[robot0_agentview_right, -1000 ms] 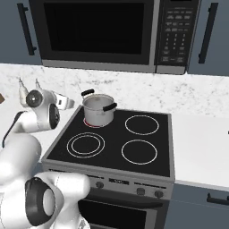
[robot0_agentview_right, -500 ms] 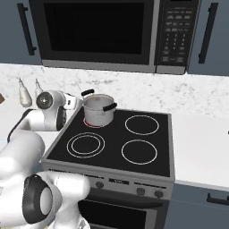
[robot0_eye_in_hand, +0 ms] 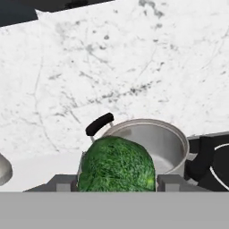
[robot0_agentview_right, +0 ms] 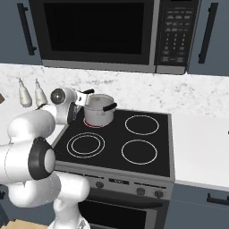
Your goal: Put the broccoli and onion in the pot. Retrieve the spatula and lightly stir the vegetables in the pot.
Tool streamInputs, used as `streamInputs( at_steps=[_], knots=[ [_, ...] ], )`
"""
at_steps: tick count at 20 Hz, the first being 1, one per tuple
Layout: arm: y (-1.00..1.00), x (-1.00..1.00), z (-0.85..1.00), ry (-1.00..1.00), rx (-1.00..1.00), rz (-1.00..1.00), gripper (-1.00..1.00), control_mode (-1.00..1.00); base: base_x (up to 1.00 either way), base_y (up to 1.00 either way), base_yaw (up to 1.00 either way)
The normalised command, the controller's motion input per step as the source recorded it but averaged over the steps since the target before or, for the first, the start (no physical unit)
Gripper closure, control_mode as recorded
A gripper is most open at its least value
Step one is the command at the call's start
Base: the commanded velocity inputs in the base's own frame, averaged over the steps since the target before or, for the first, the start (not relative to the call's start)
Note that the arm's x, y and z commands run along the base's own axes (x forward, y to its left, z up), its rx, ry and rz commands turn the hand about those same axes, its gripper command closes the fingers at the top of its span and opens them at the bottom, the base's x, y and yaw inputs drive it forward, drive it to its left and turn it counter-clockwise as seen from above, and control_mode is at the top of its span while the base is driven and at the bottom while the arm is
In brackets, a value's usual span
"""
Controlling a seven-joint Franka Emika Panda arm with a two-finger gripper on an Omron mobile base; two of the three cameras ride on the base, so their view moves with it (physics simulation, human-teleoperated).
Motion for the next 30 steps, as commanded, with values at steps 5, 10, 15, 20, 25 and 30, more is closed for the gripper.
streamInputs(
  at_steps=[5, 10, 15, 20, 25, 30],
  knots=[
    [-0.14, 0.58, -0.45, 0.0, 0.0, -0.06, 1.0, -1.0, 0.0, 0.0, 0.0],
    [-0.05, 0.65, -0.3, 0.0, 0.0, -0.03, 1.0, -1.0, 0.0, 0.0, 0.0],
    [0.0, 0.81, -0.19, 0.04, 0.0, -0.02, 1.0, -1.0, 0.0, 0.0, 0.0],
    [0.0, 0.8, -0.27, 0.05, 0.0, 0.0, 1.0, -1.0, 0.0, 0.0, 0.0],
    [0.0, 0.72, -0.35, 0.04, -0.01, 0.0, 1.0, -1.0, 0.0, 0.0, 0.0],
    [0.08, 0.62, -0.41, 0.05, -0.05, -0.01, 1.0, -1.0, 0.0, 0.0, 0.0]
  ],
)
